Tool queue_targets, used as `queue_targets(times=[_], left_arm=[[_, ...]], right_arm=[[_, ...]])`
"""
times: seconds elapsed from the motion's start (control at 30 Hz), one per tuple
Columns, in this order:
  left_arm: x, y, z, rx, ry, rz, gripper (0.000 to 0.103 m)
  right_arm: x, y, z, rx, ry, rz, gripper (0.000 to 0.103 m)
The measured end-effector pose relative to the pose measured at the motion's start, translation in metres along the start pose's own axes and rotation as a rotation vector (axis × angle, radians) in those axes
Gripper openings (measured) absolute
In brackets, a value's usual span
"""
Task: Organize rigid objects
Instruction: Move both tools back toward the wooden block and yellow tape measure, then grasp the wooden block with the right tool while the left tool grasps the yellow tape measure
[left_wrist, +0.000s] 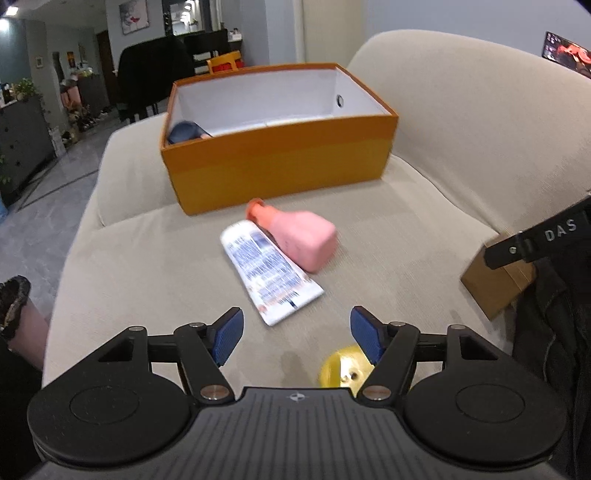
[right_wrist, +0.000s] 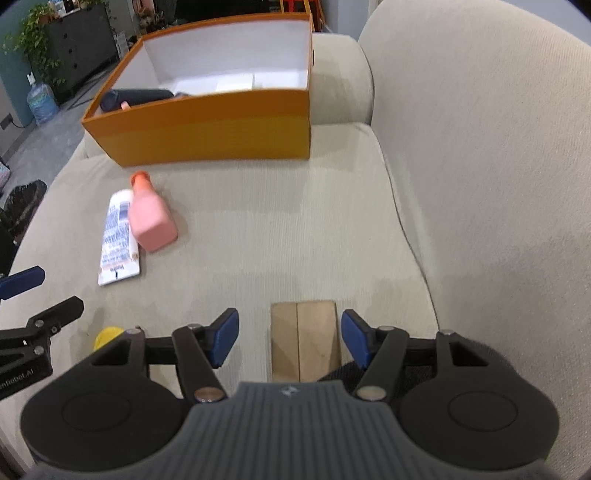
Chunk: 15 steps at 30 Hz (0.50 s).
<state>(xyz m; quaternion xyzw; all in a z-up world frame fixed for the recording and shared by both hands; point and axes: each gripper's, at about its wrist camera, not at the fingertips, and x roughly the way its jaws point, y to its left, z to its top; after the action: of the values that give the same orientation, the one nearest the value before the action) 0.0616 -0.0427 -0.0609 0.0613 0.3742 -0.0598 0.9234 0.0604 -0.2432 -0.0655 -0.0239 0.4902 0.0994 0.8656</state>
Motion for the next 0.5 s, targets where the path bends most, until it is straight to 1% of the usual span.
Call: queue_targets(times=[0.07,0.2,0.4,0.5], left_arm=[[0.004,-0.005,-0.003,0.007,0.011,-0.004,0.078],[0.007,-0.012,-0.012,0.001,0.031,-0.024,0.079],[0.015,-0.022,-0.025,0.016,0.069,-0.033,0.079],[0.021,-0.026,-0.031,0.027,0.09,-0.055,0.079]], right_arm=[[0.006,-0.001,-0.002,0.006,0.03,-0.003,0.063],[0.01,0.001,0.0,-0.017,0.057,-0.005,0.065],[0.02,0.006,0.001,-0.041,0.083,-0.021,0.068],[0.023,0.006,0.002,-0.043,0.091,-0.022,0.068]])
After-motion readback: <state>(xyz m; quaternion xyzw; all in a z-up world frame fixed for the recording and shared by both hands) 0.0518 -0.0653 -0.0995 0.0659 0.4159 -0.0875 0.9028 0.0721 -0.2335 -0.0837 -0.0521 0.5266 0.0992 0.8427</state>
